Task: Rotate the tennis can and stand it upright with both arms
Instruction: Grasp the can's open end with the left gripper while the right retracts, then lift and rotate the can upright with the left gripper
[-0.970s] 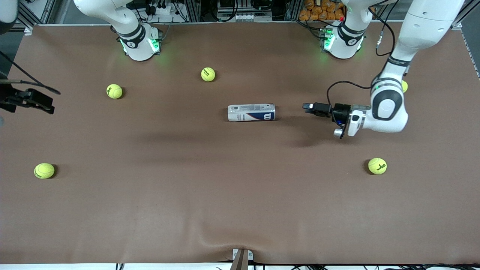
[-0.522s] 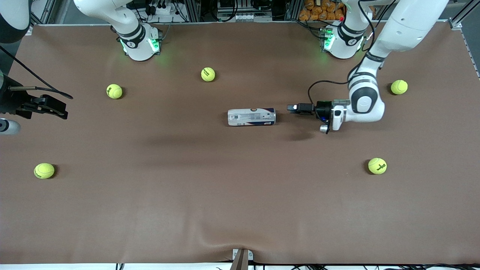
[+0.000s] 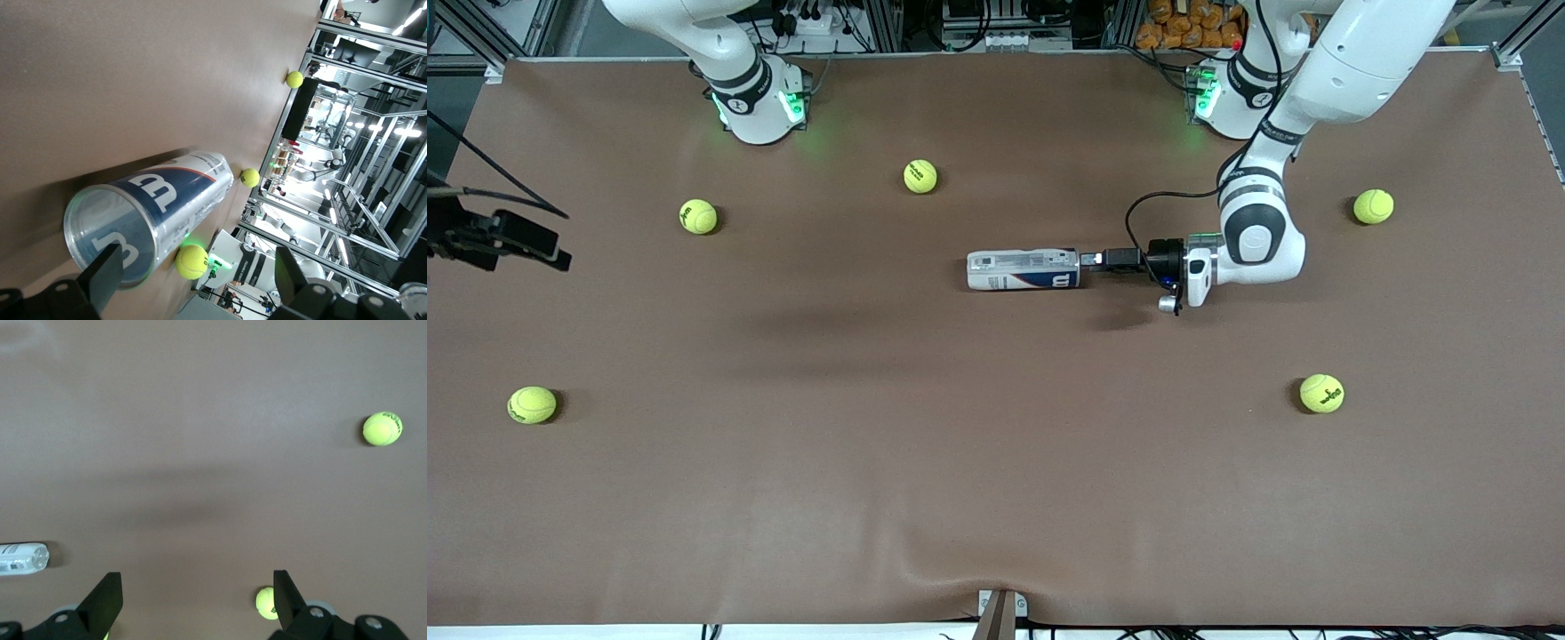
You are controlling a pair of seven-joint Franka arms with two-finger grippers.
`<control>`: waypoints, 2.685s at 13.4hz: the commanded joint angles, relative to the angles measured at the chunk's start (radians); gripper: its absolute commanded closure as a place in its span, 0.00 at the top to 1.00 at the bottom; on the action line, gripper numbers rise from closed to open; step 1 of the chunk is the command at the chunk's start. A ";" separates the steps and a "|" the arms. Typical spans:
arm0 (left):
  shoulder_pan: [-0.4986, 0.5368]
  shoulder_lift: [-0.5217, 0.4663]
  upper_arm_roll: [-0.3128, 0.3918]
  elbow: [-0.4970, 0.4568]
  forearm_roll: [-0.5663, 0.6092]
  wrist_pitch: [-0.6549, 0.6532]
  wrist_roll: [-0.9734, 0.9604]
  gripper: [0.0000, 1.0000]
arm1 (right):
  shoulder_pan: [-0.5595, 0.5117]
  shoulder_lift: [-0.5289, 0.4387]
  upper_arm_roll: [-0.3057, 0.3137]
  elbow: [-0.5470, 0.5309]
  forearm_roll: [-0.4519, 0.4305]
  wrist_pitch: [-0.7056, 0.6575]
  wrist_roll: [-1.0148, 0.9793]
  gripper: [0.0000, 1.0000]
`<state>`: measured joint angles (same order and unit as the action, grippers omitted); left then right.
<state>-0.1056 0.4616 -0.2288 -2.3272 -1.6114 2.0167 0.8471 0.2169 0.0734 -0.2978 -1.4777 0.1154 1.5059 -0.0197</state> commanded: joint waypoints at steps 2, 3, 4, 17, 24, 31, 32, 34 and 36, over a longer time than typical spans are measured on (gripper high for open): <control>-0.016 0.051 -0.003 0.023 -0.065 0.020 0.073 1.00 | -0.142 -0.135 0.183 -0.176 -0.048 0.079 0.027 1.00; -0.026 0.051 -0.003 0.028 -0.073 0.020 0.076 1.00 | -0.155 -0.142 0.196 -0.182 -0.049 0.080 0.021 1.00; -0.035 0.052 -0.003 0.034 -0.079 0.020 0.076 1.00 | -0.168 -0.144 0.200 -0.184 -0.063 0.080 0.008 1.00; -0.040 0.111 -0.001 0.118 -0.078 0.020 0.066 0.00 | -0.165 -0.121 0.197 -0.122 -0.085 0.053 -0.101 1.00; -0.108 -0.050 -0.001 0.210 0.055 0.080 -0.357 0.00 | -0.154 -0.119 0.198 -0.121 -0.085 0.053 -0.097 1.00; -0.147 -0.158 -0.003 0.359 0.419 0.114 -0.880 0.00 | -0.154 -0.119 0.198 -0.119 -0.083 0.056 -0.091 1.00; -0.157 -0.161 -0.004 0.390 0.498 0.113 -0.967 0.00 | -0.151 -0.119 0.198 -0.119 -0.083 0.056 -0.091 1.00; -0.167 -0.164 -0.010 0.452 0.624 0.112 -1.110 0.00 | -0.151 -0.119 0.198 -0.118 -0.083 0.056 -0.091 1.00; -0.169 -0.173 -0.029 0.502 0.755 0.112 -1.224 0.00 | -0.151 -0.119 0.198 -0.119 -0.083 0.056 -0.091 1.00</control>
<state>-0.2673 0.3055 -0.2431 -1.8664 -0.9518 2.1184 -0.2725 0.0733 -0.0471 -0.1089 -1.6069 0.0332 1.5625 -0.1082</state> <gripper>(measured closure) 0.956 0.000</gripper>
